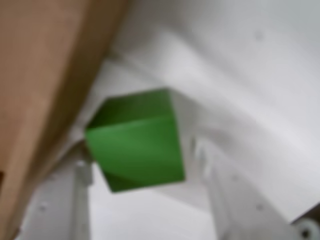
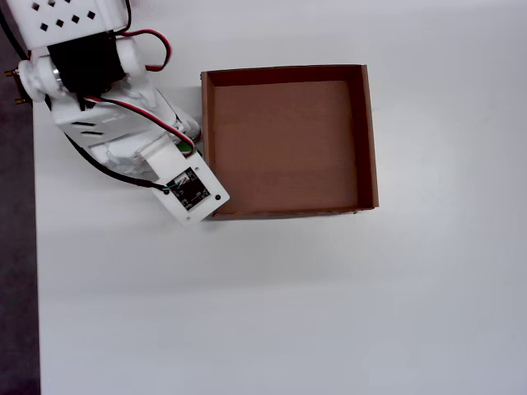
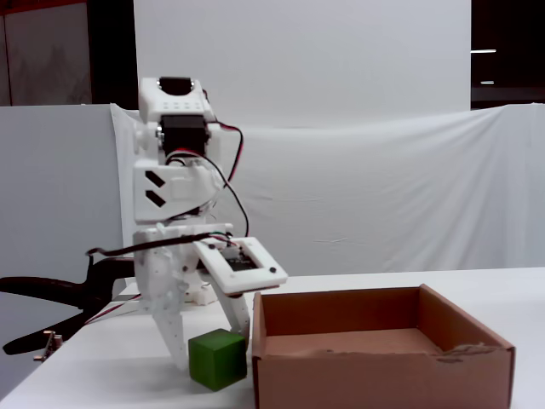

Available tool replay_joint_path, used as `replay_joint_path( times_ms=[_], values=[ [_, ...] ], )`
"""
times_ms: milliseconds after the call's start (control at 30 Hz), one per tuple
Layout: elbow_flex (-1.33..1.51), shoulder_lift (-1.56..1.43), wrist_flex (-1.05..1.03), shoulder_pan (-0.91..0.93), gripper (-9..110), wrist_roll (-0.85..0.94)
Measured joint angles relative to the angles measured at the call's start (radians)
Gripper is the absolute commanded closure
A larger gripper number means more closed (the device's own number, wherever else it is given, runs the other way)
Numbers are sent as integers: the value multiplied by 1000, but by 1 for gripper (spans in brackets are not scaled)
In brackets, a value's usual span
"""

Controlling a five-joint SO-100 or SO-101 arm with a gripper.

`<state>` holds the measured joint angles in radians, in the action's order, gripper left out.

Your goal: Grasp a green cube and put it in a box.

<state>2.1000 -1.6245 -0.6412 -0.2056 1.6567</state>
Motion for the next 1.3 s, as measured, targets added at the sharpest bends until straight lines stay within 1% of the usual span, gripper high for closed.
replay_joint_path(
  times_ms=[1300],
  values=[
    [11,-2,9,0,86,-3]
  ],
)
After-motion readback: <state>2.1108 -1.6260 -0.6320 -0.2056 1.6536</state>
